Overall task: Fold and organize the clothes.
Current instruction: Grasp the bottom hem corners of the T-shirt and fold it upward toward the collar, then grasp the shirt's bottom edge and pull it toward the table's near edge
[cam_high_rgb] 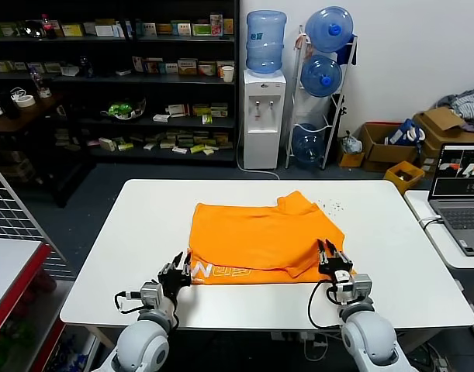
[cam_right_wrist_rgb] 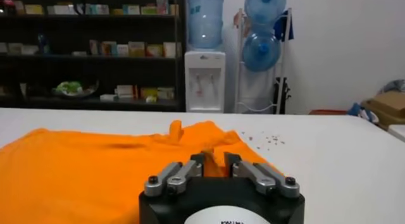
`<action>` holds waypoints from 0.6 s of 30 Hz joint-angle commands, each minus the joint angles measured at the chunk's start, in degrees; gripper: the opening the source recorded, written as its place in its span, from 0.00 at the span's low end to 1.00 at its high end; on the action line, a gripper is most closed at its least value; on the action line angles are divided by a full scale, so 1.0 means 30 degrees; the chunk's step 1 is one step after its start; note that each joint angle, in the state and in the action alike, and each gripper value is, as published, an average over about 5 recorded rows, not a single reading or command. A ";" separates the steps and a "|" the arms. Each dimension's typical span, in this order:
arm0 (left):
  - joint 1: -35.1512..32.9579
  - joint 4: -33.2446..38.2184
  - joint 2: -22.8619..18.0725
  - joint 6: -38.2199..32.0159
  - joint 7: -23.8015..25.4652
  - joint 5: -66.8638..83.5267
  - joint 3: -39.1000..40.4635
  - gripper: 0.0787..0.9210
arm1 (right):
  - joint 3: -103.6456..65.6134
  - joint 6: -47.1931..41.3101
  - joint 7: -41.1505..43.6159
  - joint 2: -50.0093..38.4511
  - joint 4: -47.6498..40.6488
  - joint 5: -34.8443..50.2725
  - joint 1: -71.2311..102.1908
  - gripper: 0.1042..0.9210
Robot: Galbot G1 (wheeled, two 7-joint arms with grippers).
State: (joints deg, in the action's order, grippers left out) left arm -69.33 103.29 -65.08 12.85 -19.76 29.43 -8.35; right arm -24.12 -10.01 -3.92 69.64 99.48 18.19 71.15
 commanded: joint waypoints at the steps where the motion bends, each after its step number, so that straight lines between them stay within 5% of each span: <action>1: -0.1241 0.0674 0.0278 -0.0084 0.0185 -0.0238 -0.0430 0.46 | -0.0918 0.1904 0.2199 -0.0359 0.0107 -0.0660 0.1510 0.47; 11: -0.3829 0.1396 -0.0290 -0.0943 0.0760 -0.1122 -0.0804 0.80 | -0.3507 0.1170 0.2563 -0.1097 0.0330 0.0371 0.4285 0.82; 18: -0.2777 -0.0077 -0.0935 -0.0942 0.1164 -0.1070 -0.0692 0.88 | -0.3680 -0.0406 0.2491 -0.1203 -0.0054 0.1591 0.4091 0.88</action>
State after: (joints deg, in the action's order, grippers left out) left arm -76.86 105.32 -66.58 10.70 -17.26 27.00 -10.16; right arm -32.25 -8.50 2.19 66.71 99.66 20.20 80.63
